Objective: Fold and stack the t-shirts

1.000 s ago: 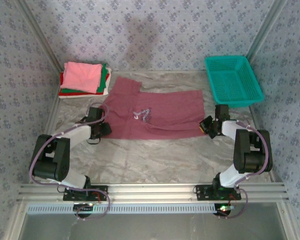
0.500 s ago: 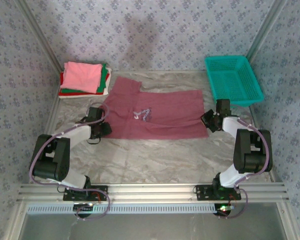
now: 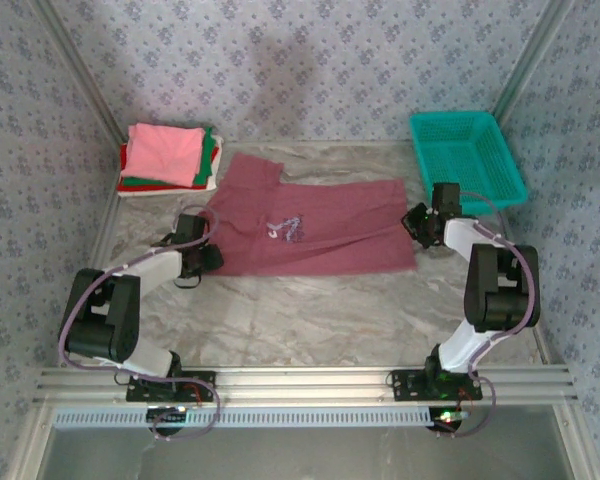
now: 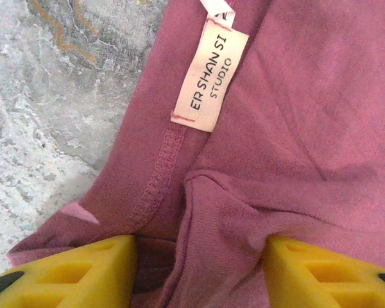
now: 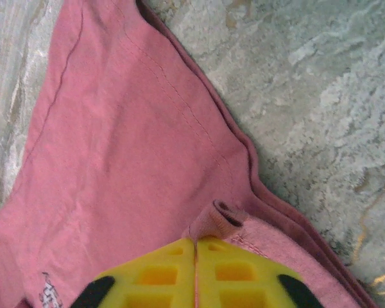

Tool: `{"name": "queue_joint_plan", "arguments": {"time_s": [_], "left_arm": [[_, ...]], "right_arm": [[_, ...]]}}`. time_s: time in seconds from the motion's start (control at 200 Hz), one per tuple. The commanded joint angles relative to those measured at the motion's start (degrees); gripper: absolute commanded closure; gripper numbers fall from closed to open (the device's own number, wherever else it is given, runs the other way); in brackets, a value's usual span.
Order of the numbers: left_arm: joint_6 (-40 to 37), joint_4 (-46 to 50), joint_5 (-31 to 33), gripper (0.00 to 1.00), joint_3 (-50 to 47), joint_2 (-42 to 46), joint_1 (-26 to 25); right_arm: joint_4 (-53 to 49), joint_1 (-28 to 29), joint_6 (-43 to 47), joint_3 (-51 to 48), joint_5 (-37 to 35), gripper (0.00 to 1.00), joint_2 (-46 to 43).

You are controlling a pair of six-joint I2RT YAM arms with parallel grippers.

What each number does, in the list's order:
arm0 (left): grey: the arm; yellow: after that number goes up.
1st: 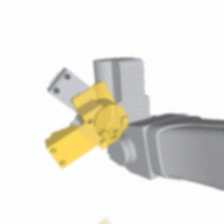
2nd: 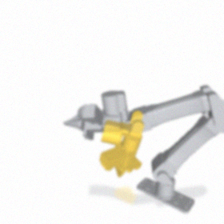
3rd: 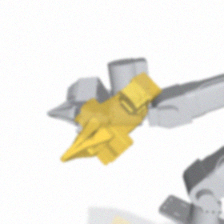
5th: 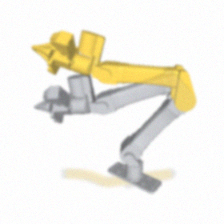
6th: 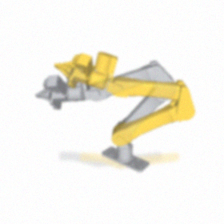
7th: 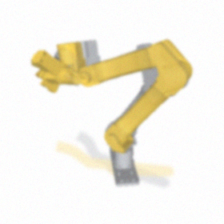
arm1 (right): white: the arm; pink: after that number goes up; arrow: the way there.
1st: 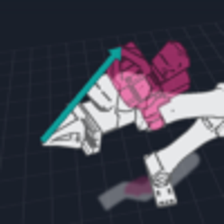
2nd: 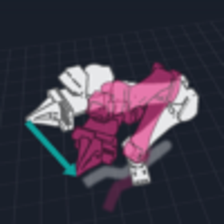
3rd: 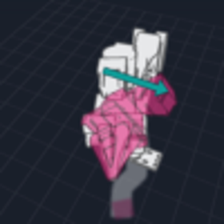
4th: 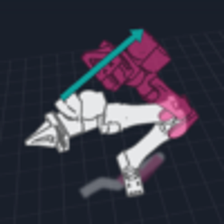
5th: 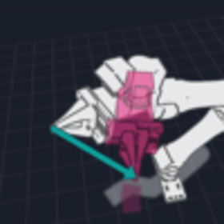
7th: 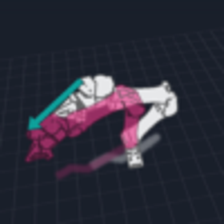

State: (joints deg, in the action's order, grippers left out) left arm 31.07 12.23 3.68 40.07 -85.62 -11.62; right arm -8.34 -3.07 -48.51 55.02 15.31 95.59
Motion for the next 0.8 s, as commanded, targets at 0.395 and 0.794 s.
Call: {"name": "queue_joint_plan", "arguments": {"time_s": [0.395, 0.794], "left_arm": [[-1.89, 1.04, 2.02, 0.44, 3.69, -0.08, 0.37], [-0.36, 0.29, 0.43, 0.45, 2.21, -1.30, 0.45]], "right_arm": [[-2.57, 9.99, 5.60, -3.42, -6.39, 0.73, -9.04], [0.06, 9.94, 4.07, -13.30, -6.34, 0.95, -5.90]]}}
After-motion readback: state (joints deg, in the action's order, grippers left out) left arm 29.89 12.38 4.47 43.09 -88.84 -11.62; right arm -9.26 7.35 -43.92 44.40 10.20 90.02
